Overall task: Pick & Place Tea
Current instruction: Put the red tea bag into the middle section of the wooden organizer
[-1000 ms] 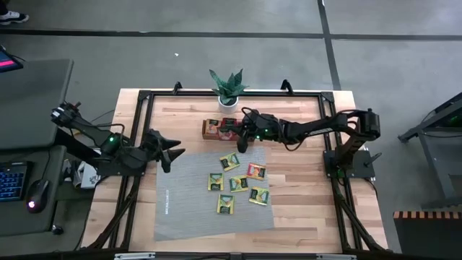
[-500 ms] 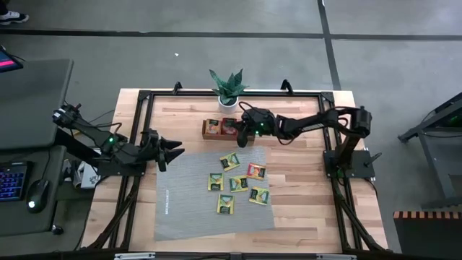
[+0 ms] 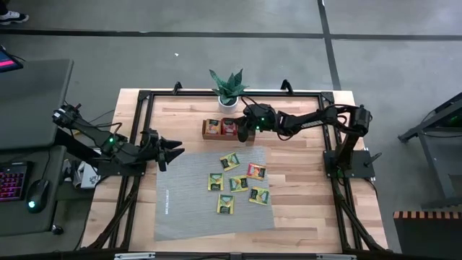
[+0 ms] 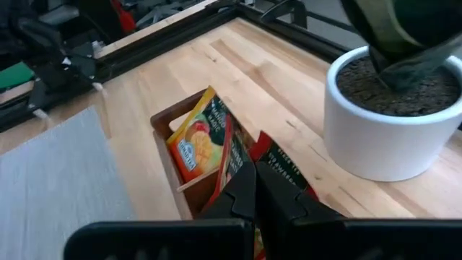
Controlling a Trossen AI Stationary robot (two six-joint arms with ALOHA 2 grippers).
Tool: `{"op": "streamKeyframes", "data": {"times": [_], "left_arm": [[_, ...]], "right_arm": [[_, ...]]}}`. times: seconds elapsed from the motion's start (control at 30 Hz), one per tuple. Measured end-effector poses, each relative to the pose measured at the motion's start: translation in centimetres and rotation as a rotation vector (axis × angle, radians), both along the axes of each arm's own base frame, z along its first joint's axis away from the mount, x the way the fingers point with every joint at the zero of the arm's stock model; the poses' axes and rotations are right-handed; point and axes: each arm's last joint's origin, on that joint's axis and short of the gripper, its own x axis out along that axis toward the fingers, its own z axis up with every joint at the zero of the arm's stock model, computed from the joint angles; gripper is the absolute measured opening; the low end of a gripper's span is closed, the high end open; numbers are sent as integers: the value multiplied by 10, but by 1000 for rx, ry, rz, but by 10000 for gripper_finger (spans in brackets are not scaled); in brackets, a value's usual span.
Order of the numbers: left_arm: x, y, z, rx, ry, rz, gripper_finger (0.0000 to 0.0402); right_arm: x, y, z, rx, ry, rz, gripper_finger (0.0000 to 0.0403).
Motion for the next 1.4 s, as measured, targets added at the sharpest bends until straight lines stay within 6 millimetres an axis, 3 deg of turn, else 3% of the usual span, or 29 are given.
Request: {"op": "streamKeyframes", "data": {"times": [0.57, 0.93, 1.4], "left_arm": [[0, 0, 0, -16, -7, 3, 214], [0, 0, 1, -19, -14, 6, 214], [0, 0, 2, -23, -25, 13, 214]], "right_arm": [[0, 4, -2, -22, 35, 64, 0], [4, 7, -23, 13, 85, 101, 0], [1, 9, 1, -38, 29, 141, 1]]}}
